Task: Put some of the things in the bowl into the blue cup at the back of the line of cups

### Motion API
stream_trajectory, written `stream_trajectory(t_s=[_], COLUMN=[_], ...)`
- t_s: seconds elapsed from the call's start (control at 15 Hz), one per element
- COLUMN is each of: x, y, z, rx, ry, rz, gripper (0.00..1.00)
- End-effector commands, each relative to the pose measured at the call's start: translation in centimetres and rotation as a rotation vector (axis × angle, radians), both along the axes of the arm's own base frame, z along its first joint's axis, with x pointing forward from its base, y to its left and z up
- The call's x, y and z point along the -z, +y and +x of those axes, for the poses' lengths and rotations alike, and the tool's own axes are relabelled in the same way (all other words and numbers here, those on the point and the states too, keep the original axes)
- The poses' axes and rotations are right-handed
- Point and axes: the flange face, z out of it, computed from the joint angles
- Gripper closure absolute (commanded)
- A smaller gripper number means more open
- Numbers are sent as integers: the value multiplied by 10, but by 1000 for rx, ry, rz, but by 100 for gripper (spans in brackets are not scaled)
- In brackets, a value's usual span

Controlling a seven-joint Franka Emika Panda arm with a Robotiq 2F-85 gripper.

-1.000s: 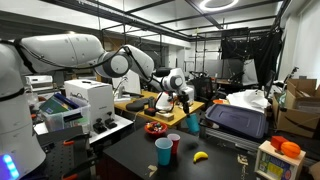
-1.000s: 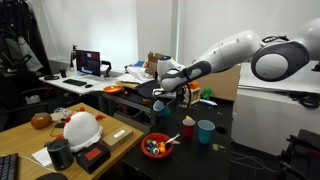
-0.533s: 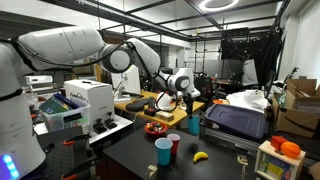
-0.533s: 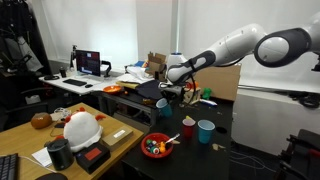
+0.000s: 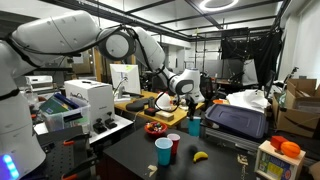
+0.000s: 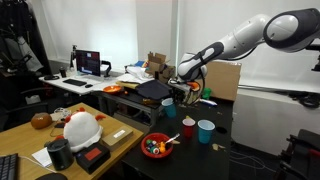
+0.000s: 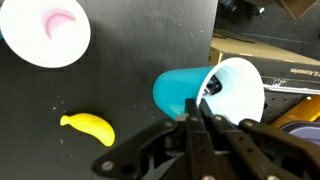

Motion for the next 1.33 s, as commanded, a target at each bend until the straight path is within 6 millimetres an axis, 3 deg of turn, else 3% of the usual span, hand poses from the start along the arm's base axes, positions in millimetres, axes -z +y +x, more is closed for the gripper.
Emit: stream_trajectory(t_s=[0.0, 0.4, 0.6, 0.8, 1.27], x=[-3, 28, 38, 34, 23], y=[-2, -3, -6, -4, 11], z=[-34, -91, -106, -108, -91], rx=[-15, -73, -90, -107, -147], ry=[-15, -39, -58, -94, -136], rz=[98, 137, 110, 85, 92], gripper=[99, 99, 99, 99, 99])
